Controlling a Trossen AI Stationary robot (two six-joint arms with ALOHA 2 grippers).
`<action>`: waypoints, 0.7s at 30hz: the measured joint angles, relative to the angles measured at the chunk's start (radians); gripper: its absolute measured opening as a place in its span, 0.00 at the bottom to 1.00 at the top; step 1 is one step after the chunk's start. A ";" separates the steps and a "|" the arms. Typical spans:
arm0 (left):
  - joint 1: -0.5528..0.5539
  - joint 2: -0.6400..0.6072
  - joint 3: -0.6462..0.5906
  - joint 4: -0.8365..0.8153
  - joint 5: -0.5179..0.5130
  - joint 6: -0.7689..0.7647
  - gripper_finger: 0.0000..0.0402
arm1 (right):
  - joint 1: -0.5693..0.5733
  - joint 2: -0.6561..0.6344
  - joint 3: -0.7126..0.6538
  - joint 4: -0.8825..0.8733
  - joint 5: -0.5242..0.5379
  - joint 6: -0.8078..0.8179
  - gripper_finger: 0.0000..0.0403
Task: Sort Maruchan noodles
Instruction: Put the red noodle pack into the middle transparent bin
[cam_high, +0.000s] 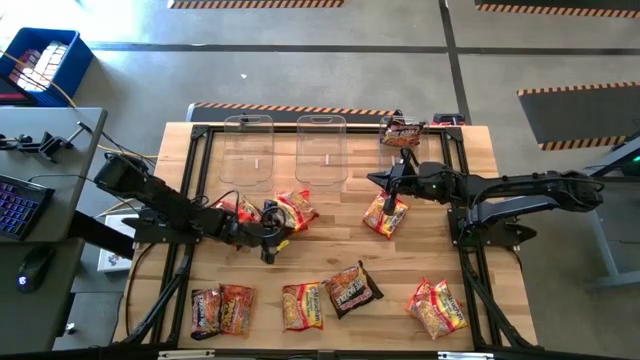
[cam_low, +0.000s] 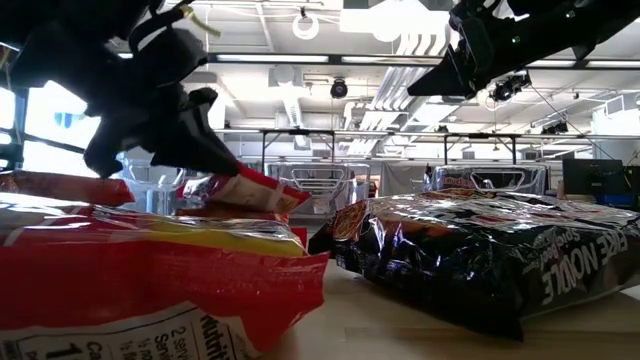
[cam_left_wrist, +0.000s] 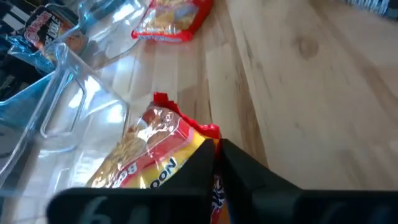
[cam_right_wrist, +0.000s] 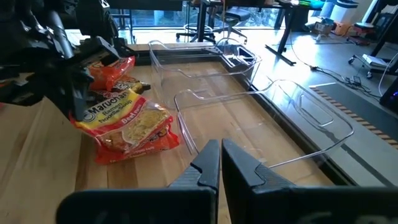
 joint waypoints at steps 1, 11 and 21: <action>0.003 0.000 0.008 0.000 0.018 -0.011 0.01 | 0.000 0.000 0.000 -0.001 0.000 0.006 0.00; 0.085 0.000 0.105 -0.037 0.160 -0.204 0.00 | 0.050 0.060 0.001 -0.007 -0.084 0.069 0.22; 0.167 -0.001 0.180 -0.037 0.303 -0.320 0.00 | 0.169 0.317 0.068 0.150 -0.088 0.004 0.58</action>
